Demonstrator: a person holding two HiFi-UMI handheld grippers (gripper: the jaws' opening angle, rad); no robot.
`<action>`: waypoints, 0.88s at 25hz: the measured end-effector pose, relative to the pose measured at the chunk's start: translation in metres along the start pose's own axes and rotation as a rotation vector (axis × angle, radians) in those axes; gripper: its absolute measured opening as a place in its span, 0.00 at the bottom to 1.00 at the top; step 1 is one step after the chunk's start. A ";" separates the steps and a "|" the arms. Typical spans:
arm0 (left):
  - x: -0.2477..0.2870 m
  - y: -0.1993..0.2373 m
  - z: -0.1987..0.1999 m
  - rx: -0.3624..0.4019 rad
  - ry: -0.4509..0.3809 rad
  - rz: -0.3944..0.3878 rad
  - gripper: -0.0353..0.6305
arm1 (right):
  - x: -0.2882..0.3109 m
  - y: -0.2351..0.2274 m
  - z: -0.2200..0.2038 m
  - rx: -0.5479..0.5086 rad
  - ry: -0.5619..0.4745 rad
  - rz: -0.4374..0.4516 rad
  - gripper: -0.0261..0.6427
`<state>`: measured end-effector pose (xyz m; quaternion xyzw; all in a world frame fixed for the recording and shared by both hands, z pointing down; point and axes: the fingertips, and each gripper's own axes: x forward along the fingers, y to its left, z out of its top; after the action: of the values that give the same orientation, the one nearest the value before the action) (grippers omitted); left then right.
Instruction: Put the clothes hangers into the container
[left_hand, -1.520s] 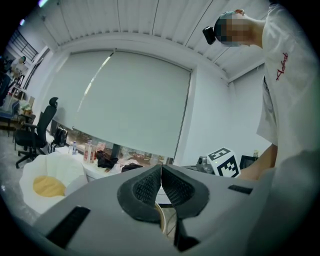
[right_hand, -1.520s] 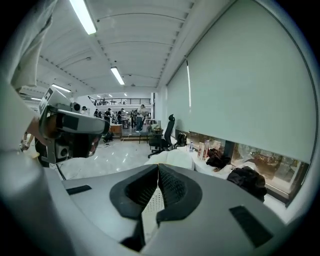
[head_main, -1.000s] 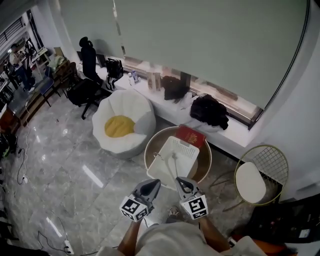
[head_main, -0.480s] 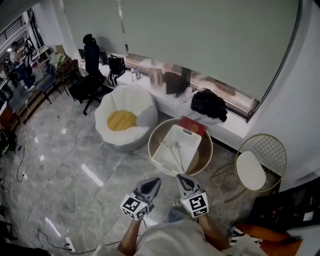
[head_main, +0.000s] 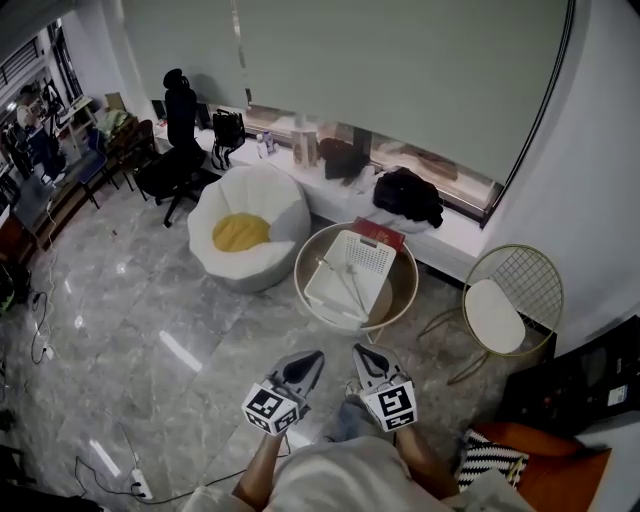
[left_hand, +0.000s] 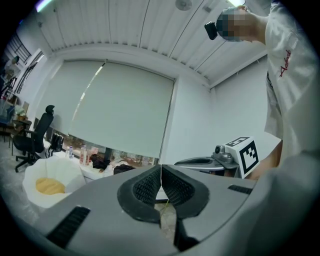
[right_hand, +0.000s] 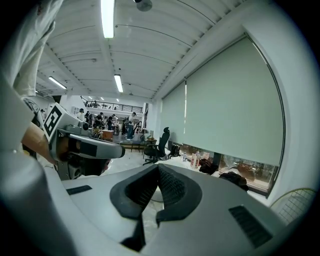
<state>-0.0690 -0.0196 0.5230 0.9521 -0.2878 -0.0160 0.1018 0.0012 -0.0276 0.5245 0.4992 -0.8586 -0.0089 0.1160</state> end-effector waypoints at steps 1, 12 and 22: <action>-0.005 -0.006 0.000 0.002 0.001 -0.003 0.10 | -0.006 0.005 0.000 0.000 0.000 -0.003 0.08; -0.045 -0.060 -0.014 0.012 0.002 -0.029 0.10 | -0.060 0.047 -0.002 -0.009 -0.009 -0.028 0.08; -0.061 -0.090 -0.026 0.014 0.005 -0.046 0.10 | -0.095 0.063 -0.007 -0.017 -0.010 -0.049 0.08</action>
<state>-0.0682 0.0924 0.5286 0.9592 -0.2659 -0.0142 0.0956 -0.0059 0.0865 0.5214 0.5190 -0.8466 -0.0217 0.1156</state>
